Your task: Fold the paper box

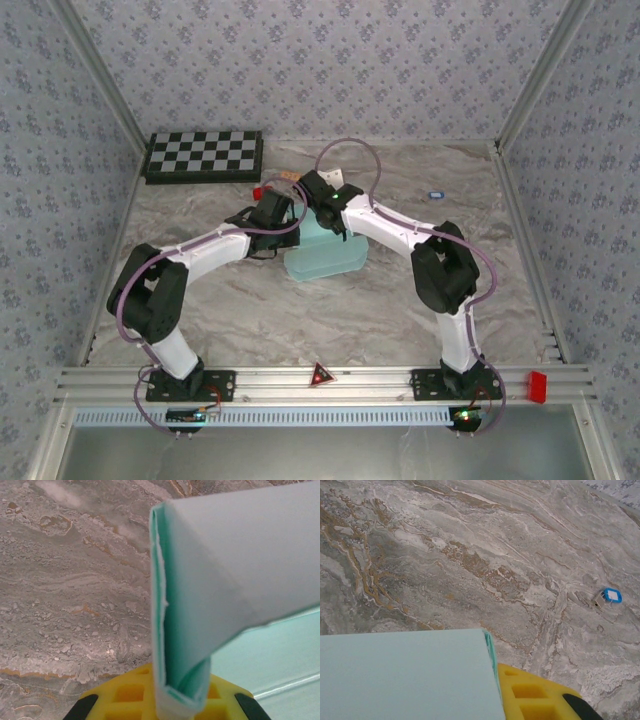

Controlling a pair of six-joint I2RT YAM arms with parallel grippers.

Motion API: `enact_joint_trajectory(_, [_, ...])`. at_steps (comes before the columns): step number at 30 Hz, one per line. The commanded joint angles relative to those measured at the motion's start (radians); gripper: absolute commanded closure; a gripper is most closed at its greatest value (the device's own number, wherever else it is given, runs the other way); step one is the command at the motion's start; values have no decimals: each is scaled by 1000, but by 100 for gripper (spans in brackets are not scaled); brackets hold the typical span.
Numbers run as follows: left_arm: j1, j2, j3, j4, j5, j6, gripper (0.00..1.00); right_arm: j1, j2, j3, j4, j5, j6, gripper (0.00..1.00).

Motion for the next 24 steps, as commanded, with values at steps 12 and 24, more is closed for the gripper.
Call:
enact_joint_trajectory(12, [4, 19, 40, -28, -11, -11, 100, 7, -95, -135, 119, -109, -78, 64])
enact_joint_trajectory(24, [4, 38, 56, -50, -39, -53, 100, 0, -169, -180, 137, -206, -67, 41])
